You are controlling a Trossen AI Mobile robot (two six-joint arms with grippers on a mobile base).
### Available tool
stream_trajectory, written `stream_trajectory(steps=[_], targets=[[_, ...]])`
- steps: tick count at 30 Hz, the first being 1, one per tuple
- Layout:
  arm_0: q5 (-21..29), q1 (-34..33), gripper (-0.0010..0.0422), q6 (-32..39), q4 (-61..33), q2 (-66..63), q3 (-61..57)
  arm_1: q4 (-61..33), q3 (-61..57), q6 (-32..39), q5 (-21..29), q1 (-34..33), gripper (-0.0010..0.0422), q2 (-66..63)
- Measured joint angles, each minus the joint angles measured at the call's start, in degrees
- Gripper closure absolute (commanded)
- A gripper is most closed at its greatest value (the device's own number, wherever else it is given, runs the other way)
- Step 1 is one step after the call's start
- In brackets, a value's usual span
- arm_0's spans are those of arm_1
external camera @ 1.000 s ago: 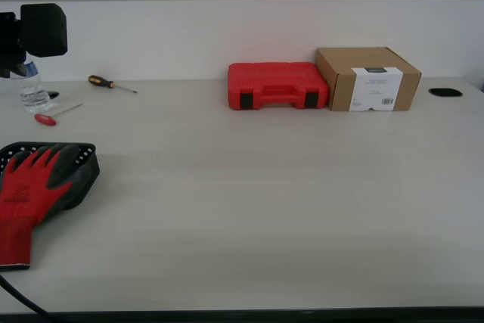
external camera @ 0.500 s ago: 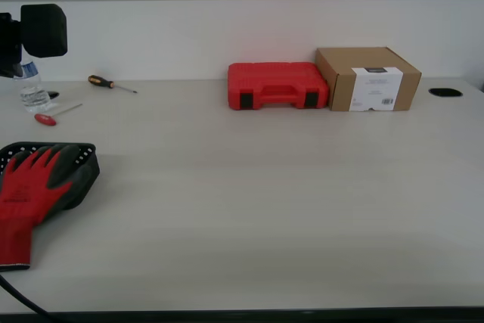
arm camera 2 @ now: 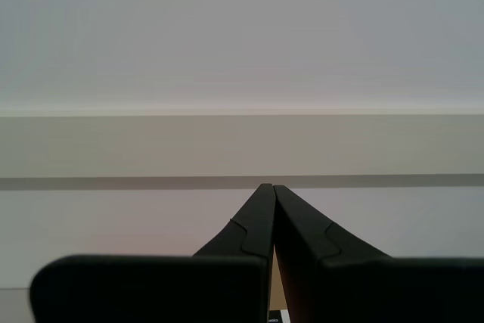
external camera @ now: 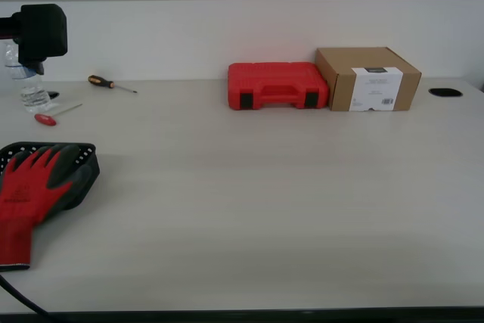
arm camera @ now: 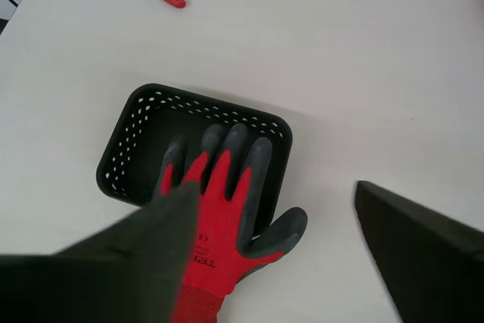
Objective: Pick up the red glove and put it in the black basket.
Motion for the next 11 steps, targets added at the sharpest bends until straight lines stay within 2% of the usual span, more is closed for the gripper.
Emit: stream_trajectory(steps=[2, 3, 6, 8, 10, 11], targets=[[0.0, 0.0, 0.0412, 0.0, 0.0, 0.0, 0.0, 0.0, 0.0, 0.0, 0.0, 0.0, 0.0407, 0.0], [0.0, 0.0, 0.0412, 0.0, 0.0, 0.0, 0.0, 0.0, 0.0, 0.0, 0.0, 0.0, 0.0402, 0.0], [0.0, 0.0, 0.0412, 0.0, 0.0, 0.0, 0.0, 0.0, 0.0, -0.4, 0.0, 0.0, 0.0329, 0.0], [0.0, 0.0, 0.0412, 0.0, 0.0, 0.0, 0.0, 0.0, 0.0, -0.4, 0.0, 0.0, 0.0259, 0.0], [0.0, 0.0, 0.0412, 0.0, 0.0, 0.0, 0.0, 0.0, 0.0, -0.4, 0.0, 0.0, 0.0168, 0.0], [0.0, 0.0, 0.0412, 0.0, 0.0, 0.0, 0.0, 0.0, 0.0, -0.4, 0.0, 0.0, 0.0097, 0.0]])
